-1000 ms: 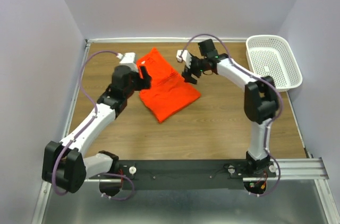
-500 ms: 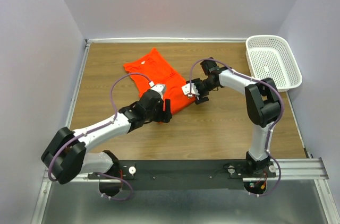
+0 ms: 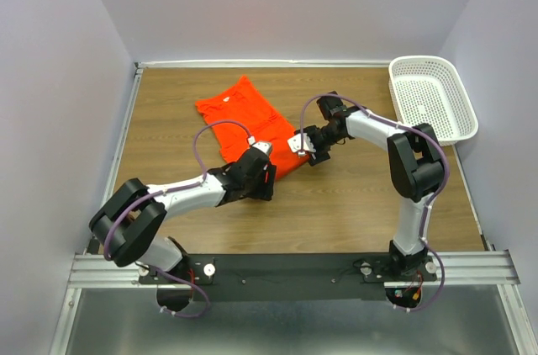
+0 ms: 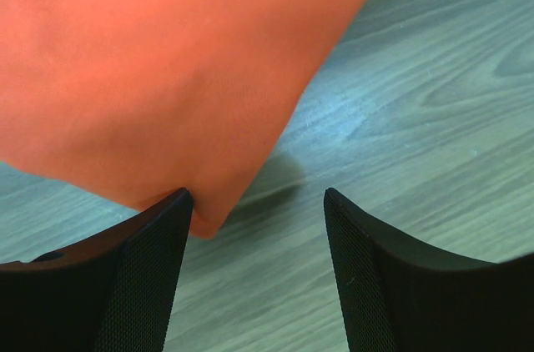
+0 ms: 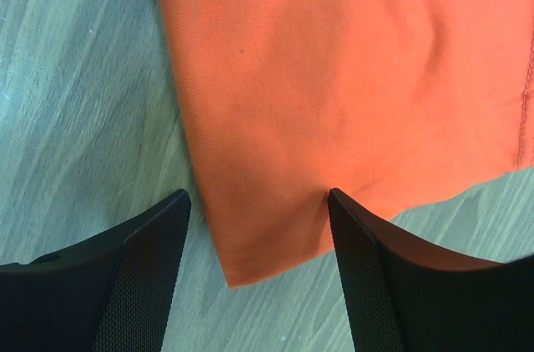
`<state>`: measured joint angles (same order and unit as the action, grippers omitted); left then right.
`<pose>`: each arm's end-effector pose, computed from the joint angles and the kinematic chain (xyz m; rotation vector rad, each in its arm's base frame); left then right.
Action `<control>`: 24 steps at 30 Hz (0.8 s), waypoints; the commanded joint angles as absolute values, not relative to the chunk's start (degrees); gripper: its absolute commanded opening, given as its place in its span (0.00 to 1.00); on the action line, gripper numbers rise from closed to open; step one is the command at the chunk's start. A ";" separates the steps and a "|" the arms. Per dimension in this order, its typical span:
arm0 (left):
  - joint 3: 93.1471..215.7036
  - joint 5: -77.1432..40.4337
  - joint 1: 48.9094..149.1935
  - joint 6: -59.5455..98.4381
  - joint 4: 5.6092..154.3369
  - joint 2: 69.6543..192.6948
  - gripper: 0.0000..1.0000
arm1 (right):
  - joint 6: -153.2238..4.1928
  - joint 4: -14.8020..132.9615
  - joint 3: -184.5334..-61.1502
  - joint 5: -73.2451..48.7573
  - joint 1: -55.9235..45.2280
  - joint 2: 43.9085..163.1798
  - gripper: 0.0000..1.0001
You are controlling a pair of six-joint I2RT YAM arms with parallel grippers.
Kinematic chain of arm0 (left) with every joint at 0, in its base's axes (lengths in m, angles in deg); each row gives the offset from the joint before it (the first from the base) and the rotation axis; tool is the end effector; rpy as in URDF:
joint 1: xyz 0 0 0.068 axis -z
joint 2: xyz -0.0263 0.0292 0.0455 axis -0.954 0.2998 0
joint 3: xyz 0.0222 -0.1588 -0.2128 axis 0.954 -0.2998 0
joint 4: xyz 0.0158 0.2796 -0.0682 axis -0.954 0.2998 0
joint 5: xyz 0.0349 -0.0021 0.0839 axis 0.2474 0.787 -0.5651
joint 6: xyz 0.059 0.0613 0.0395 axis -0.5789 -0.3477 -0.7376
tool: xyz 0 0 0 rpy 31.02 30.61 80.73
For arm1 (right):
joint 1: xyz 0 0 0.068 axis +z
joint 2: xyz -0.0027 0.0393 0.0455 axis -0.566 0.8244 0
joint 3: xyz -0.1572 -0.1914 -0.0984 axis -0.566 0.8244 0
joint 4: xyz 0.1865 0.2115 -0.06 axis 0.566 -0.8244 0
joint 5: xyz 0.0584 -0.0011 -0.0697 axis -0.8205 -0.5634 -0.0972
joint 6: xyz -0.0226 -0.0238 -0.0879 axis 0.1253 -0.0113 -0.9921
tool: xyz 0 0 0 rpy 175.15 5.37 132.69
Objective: Fold and stack the t-shirts
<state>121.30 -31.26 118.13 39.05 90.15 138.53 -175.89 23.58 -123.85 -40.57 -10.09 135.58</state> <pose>0.2320 -0.2271 0.0989 0.2819 2.5159 -0.4639 0.3615 0.2183 0.1000 -2.2202 1.1647 0.4446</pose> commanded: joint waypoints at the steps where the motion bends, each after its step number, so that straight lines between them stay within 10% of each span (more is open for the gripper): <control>1: 122.95 -38.12 119.05 40.30 91.92 138.57 0.73 | -176.69 21.36 -123.41 -40.37 -10.04 137.25 0.74; 24: 126.29 -41.90 121.24 41.79 97.89 145.68 0.59 | -174.58 20.13 -125.34 -39.76 -11.36 137.34 0.67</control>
